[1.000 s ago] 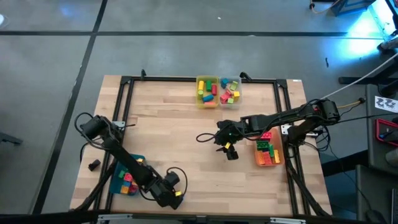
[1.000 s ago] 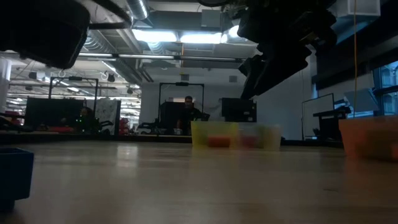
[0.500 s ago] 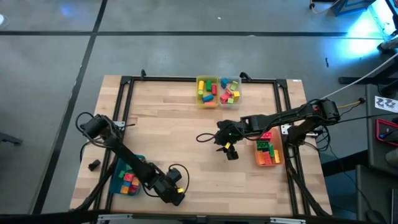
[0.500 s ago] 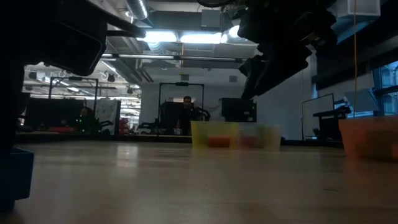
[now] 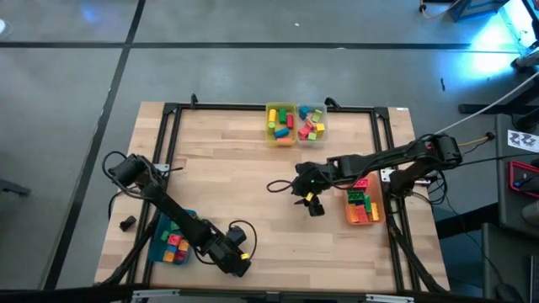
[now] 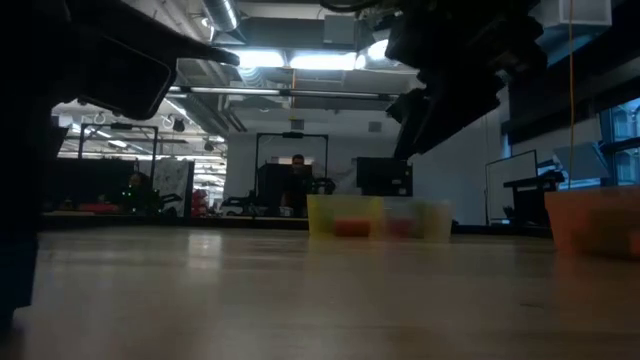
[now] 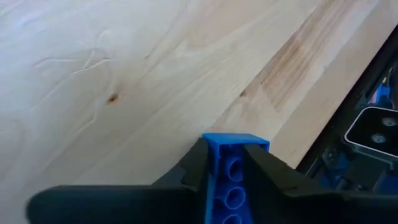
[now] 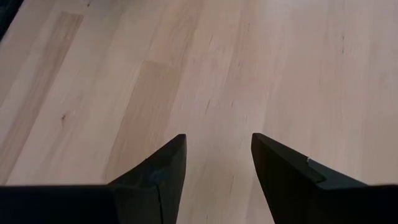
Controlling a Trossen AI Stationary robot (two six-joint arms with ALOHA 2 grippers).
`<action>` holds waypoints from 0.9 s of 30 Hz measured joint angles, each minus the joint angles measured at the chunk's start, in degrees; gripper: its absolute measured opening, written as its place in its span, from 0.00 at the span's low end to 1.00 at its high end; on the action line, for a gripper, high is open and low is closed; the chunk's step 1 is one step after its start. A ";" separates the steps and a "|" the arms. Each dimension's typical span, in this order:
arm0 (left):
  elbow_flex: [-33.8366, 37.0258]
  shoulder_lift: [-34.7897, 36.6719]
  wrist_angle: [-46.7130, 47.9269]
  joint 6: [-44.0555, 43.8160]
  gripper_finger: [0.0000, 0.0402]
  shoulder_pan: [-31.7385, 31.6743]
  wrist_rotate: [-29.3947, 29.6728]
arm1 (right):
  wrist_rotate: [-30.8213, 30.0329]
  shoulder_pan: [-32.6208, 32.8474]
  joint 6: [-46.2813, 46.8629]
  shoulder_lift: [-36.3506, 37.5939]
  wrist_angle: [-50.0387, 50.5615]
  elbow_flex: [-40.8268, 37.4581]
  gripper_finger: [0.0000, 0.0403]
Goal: Sort blocks by size
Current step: Put the blue rectangular game piece into the orange bin
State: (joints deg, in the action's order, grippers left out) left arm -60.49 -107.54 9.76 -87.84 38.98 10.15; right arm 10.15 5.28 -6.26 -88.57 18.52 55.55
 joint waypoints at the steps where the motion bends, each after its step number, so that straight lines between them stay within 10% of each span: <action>1: 0.00 0.02 -0.08 -0.05 0.14 -0.02 0.05 | 0.00 0.00 -0.01 0.60 0.52 0.00 0.46; 19: 0.09 0.23 -5.03 16.55 0.00 -9.24 0.17 | -5.05 -0.02 0.45 24.43 12.77 0.02 0.46; 27: 0.09 0.23 -16.47 37.49 0.00 -19.26 0.77 | -5.14 -0.02 18.73 31.82 17.44 0.02 0.46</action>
State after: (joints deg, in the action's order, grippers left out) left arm -60.40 -107.31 -6.71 -50.35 19.73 10.92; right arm 5.02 5.26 12.47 -56.75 35.96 55.57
